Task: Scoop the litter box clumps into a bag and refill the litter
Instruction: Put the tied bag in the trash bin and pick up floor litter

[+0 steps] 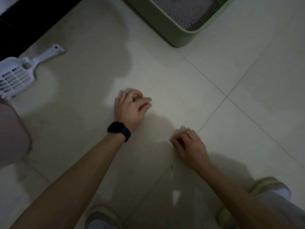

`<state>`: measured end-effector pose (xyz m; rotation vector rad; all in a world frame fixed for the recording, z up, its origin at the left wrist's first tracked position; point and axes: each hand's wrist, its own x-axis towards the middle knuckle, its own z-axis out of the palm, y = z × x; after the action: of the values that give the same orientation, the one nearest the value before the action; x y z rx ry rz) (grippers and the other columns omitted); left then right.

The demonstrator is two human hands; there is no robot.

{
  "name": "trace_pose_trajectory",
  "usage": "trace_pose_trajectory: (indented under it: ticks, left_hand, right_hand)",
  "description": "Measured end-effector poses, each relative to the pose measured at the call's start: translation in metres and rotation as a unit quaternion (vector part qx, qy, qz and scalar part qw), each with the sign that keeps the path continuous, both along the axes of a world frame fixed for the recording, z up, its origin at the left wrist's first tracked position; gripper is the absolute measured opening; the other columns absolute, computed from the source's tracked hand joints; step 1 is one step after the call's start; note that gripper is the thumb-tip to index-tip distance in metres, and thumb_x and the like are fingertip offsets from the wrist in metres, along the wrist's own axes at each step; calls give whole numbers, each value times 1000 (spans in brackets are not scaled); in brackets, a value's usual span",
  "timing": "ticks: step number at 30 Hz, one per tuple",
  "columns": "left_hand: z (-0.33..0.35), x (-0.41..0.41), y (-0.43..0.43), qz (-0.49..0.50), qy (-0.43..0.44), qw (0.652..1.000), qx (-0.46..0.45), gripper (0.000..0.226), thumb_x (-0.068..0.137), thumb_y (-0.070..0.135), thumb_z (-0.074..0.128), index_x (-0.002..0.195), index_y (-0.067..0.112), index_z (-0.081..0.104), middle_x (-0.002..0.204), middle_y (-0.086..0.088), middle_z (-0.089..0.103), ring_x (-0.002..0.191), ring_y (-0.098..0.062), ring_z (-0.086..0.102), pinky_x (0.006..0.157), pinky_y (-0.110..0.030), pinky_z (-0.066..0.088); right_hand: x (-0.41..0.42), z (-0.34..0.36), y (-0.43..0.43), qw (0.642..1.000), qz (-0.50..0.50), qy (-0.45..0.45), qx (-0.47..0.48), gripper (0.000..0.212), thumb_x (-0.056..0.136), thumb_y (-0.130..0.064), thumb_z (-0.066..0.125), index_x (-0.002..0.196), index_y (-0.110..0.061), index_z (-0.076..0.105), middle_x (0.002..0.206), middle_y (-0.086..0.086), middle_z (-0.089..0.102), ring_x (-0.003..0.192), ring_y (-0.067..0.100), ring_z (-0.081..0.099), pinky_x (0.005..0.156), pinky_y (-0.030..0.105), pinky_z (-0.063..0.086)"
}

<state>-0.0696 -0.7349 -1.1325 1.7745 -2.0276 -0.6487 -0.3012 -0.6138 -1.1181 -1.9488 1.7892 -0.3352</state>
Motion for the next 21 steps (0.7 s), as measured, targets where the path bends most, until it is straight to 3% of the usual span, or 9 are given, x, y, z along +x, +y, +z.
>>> trace_pose_trajectory:
  ticks: [5, 8, 11, 13, 17, 21]
  left_hand:
    - [1, 0, -8, -65, -40, 995, -70, 12, 88, 34, 70, 84, 25, 76, 96, 4, 65, 86, -25, 54, 73, -36, 42]
    - [1, 2, -11, -106, -90, 984, -115, 16, 90, 30, 66, 84, 18, 73, 92, -2, 66, 81, -30, 57, 68, -40, 46]
    - [2, -2, -13, -137, -120, 977, -108, 20, 94, 27, 60, 87, 11, 71, 95, -8, 65, 83, -32, 58, 69, -42, 44]
    - [6, -2, -15, -144, -136, 976, -90, 20, 94, 27, 60, 89, 11, 70, 97, -9, 65, 86, -32, 57, 71, -42, 42]
    - [12, 24, -5, -61, -132, 989, -10, 25, 98, 30, 52, 96, 13, 69, 106, -10, 62, 99, -32, 54, 80, -42, 38]
    - [21, 63, 18, 27, -105, 994, 2, 19, 95, 27, 60, 94, 10, 69, 103, -12, 62, 95, -34, 56, 76, -42, 38]
  right_hand:
    - [5, 7, -6, 999, -15, -32, 5, 15, 88, -26, 73, 86, -12, 72, 87, 3, 64, 86, 24, 60, 76, 33, 51]
    - [9, 14, -18, 998, -39, -51, 19, 12, 88, -28, 72, 87, -15, 71, 89, -2, 63, 88, 19, 59, 77, 24, 46]
    - [15, 22, -37, 994, -72, -74, 26, 11, 89, -28, 71, 90, -17, 72, 90, -5, 62, 88, 14, 57, 77, 18, 40]
    - [20, 25, -55, 994, -78, -77, 20, 13, 91, -29, 68, 93, -17, 73, 92, -4, 62, 88, 14, 56, 79, 22, 41]
    - [38, 27, -96, 994, -75, -79, 15, 17, 97, -28, 59, 99, -16, 71, 99, 1, 60, 94, 20, 56, 84, 31, 46]
    - [61, 22, -126, 998, -32, -41, 19, 25, 100, -26, 52, 107, -9, 69, 107, 9, 61, 102, 25, 55, 87, 33, 43]
